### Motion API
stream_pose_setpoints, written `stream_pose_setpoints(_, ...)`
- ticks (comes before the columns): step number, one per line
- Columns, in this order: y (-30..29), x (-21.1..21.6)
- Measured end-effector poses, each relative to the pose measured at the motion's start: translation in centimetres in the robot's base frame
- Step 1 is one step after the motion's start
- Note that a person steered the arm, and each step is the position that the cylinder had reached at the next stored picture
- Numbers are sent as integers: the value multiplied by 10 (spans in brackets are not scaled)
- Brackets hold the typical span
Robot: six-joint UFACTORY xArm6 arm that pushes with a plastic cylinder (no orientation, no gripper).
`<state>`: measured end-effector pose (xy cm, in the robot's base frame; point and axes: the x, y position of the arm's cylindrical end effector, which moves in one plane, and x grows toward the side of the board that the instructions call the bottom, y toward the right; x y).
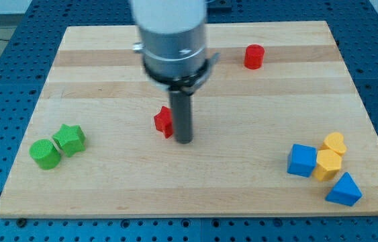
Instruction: Move the red circle towards the left of the board
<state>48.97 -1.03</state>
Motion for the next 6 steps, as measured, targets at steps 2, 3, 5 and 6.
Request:
stream_pose_setpoints(2, -135, -14)
stream_pose_setpoints(3, -137, -17)
stream_pose_setpoints(5, 90, -93)
stream_pose_setpoints(6, 194, -123)
